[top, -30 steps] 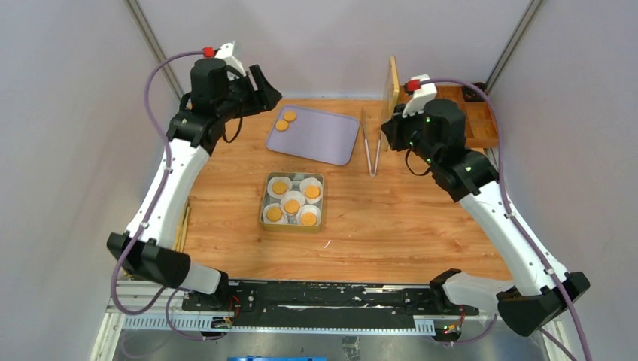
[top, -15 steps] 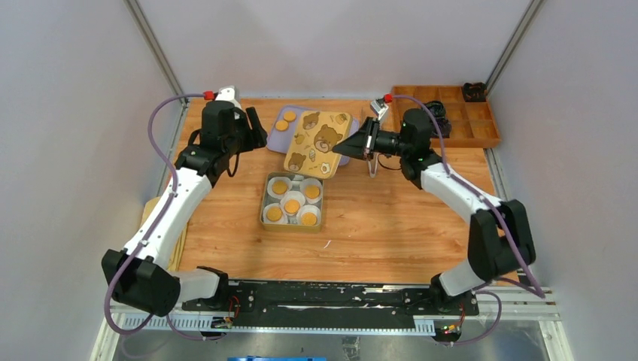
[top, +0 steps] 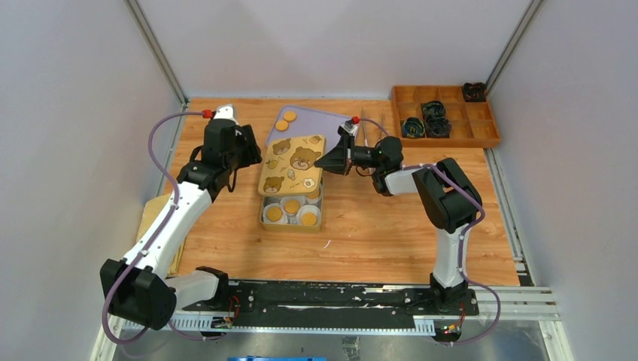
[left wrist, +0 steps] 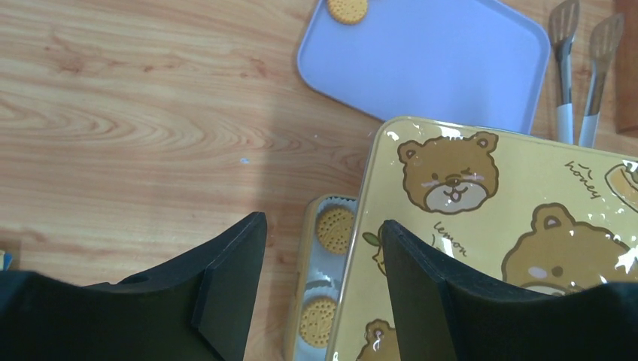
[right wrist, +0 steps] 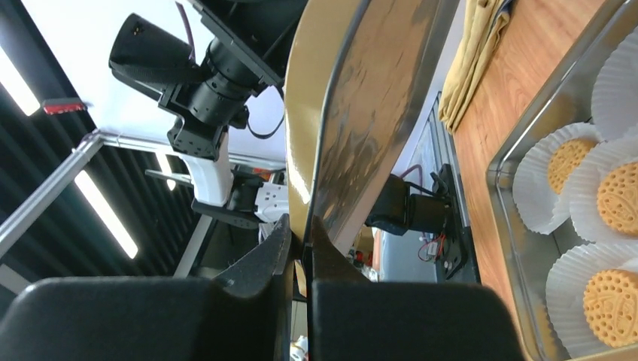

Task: Pack the cookies

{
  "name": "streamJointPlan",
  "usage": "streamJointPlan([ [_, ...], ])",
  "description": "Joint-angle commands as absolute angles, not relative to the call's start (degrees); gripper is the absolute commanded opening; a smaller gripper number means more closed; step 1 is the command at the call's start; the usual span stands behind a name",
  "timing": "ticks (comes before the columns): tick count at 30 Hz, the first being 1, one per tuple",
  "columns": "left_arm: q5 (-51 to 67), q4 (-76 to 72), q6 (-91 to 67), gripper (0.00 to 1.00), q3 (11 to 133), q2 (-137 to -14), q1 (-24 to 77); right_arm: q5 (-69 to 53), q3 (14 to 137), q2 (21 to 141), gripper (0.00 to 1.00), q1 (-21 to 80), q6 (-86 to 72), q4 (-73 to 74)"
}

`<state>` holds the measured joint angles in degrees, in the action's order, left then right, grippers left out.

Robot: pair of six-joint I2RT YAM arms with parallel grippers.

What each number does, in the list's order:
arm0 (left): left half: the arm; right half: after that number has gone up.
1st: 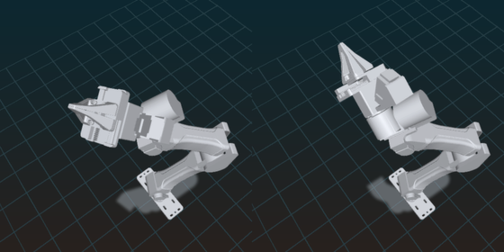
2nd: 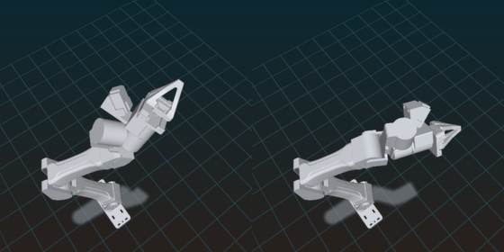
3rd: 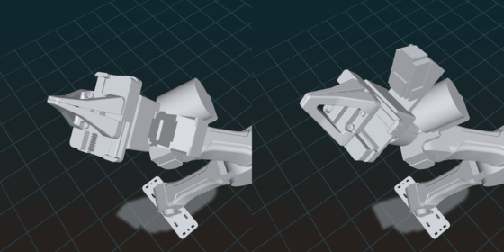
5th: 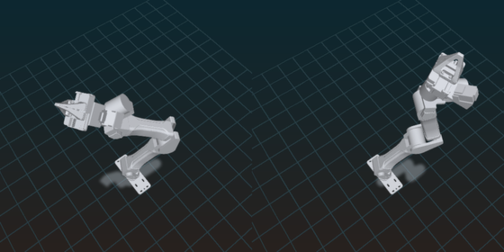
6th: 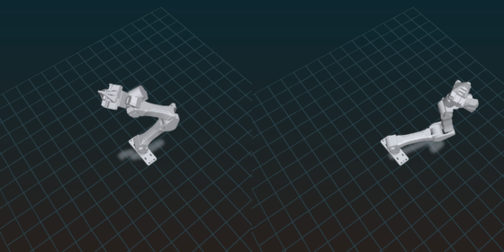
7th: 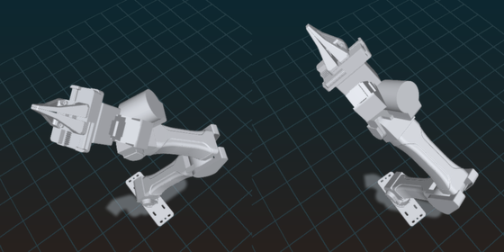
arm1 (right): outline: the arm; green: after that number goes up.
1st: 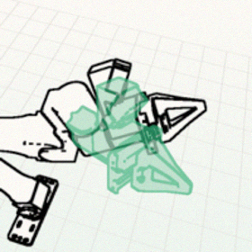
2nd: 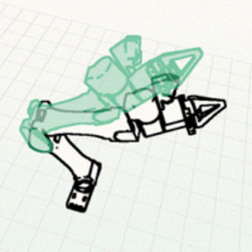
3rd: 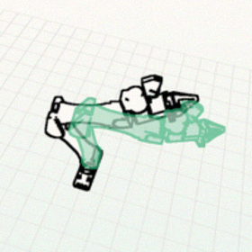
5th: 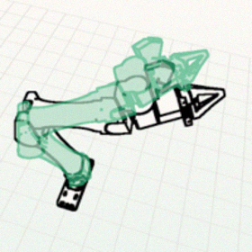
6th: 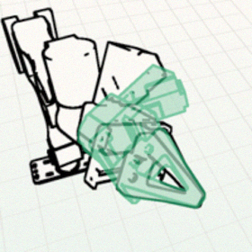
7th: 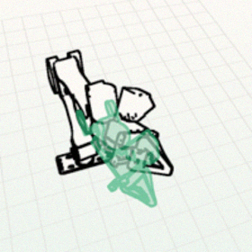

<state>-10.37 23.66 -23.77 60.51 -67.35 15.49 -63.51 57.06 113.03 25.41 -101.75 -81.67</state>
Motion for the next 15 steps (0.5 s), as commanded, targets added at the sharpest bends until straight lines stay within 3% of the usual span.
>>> streamJointPlan([
  [1, -12.48, 21.92, -23.93, 0.63, 57.84, -64.52, 15.47, -66.0, 55.61, 114.13, 0.0, 26.94, -102.09, -91.12],
  [15, -9.02, 17.95, -25.88, 0.61, 49.58, -62.21, 16.82, -65.67, 48.54, 123.06, 0.0, 30.21, -96.72, -91.03],
])
